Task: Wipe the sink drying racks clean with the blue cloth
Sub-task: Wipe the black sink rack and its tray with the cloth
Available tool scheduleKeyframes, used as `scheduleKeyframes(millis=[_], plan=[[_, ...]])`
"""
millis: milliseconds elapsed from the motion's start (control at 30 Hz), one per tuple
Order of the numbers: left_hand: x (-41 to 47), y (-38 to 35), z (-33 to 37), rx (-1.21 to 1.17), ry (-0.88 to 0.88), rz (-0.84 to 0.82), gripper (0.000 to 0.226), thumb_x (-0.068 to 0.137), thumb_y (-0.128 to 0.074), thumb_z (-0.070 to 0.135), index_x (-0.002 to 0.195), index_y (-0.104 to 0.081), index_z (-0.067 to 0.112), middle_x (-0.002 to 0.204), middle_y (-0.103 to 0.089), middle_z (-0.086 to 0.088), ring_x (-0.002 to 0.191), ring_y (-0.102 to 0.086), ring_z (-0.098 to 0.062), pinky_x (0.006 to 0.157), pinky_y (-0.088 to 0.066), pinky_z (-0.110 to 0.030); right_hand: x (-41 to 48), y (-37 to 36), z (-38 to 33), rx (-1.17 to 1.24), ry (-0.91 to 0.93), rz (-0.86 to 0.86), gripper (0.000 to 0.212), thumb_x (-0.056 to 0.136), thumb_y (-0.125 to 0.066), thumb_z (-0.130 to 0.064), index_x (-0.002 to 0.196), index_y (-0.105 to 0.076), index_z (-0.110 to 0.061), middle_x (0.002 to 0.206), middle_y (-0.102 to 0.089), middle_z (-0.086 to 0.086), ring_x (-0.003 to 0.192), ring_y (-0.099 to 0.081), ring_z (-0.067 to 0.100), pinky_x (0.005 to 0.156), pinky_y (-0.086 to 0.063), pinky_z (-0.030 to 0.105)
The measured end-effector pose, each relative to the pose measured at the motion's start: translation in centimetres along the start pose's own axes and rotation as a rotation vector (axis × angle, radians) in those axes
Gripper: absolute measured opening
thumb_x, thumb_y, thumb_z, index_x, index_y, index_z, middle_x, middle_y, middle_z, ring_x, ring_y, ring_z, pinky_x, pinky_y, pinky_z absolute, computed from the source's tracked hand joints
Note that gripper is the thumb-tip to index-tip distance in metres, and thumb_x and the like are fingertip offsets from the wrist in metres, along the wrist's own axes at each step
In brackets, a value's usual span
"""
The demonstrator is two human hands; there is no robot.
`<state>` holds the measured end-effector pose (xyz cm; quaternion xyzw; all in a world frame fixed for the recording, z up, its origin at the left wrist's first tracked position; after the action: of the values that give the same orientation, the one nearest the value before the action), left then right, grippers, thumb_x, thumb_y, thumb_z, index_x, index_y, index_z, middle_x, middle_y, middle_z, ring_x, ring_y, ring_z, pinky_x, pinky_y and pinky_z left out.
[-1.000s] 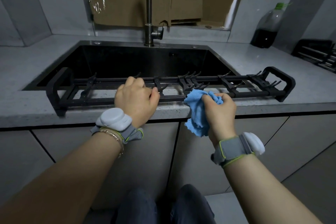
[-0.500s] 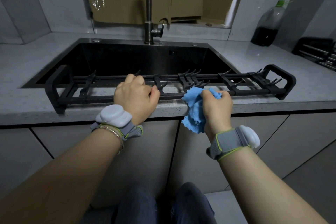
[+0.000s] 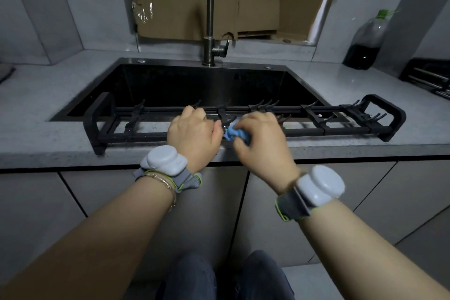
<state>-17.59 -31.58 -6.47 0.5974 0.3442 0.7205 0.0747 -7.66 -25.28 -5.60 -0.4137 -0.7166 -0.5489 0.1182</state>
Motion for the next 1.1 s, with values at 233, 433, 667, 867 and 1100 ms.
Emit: scheduleKeyframes(millis=[233,433,667,867,1100], plan=[[0.0,0.1,-0.1,-0.017,-0.021,0.016,0.048,0.083,-0.041,0.028,0.049,-0.064,0.004,0.057,-0.054,-0.007,0.061,-0.057,-0.03,0.051,-0.042,-0.028,0.4,0.7,0.3,-0.269,0.152,-0.067,0.006,0.076,-0.064,-0.013,0.071,-0.065,-0.011,0.073,-0.065,0.004,0.077,-0.049,0.032,0.061,-0.034,0.034],[0.1,0.2,0.0,-0.002,0.003,0.004,0.047,0.082,-0.041,0.028,0.048,-0.064,0.005,0.056,-0.054,-0.006,0.06,-0.057,-0.029,0.051,-0.042,-0.027,0.5,-0.2,-0.9,-0.205,0.155,-0.025,0.016,0.06,-0.071,0.008,0.065,-0.063,-0.004,0.059,-0.061,0.009,0.065,-0.05,0.032,0.052,-0.039,0.028],[0.2,0.0,-0.2,-0.039,0.02,-0.067,0.049,0.082,-0.04,0.028,0.046,-0.063,0.005,0.056,-0.054,-0.006,0.06,-0.057,-0.029,0.051,-0.042,-0.028,0.8,0.1,0.3,-0.173,0.121,-0.187,0.012,0.074,-0.062,0.006,0.077,-0.068,-0.004,0.077,-0.067,0.012,0.079,-0.047,0.03,0.061,-0.036,0.031],[0.2,-0.1,-0.3,-0.054,0.048,-0.08,0.049,0.08,-0.04,0.028,0.043,-0.061,0.005,0.054,-0.052,-0.006,0.059,-0.057,-0.029,0.05,-0.043,-0.029,3.7,3.4,1.9,0.045,-0.193,-0.113,0.008,0.08,-0.063,-0.006,0.08,-0.07,-0.009,0.086,-0.069,0.008,0.084,-0.06,0.018,0.078,-0.045,0.026],[0.3,0.1,-0.1,-0.026,0.059,-0.067,0.048,0.079,-0.04,0.027,0.042,-0.061,0.004,0.053,-0.05,-0.005,0.058,-0.056,-0.027,0.049,-0.038,-0.026,9.9,1.4,4.1,-0.018,-0.255,-0.144,0.025,0.079,-0.068,-0.015,0.103,-0.066,-0.012,0.112,-0.063,0.007,0.107,-0.056,0.022,0.088,-0.041,0.026]])
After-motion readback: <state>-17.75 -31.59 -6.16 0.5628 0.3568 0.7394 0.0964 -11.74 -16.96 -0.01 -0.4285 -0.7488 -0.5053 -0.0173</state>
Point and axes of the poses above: each hand's wrist, its own x-axis towards the middle knuckle, its own y-axis out of the back of the hand, z = x × y, the point moved 8 cm from there along x, towards the middle knuckle
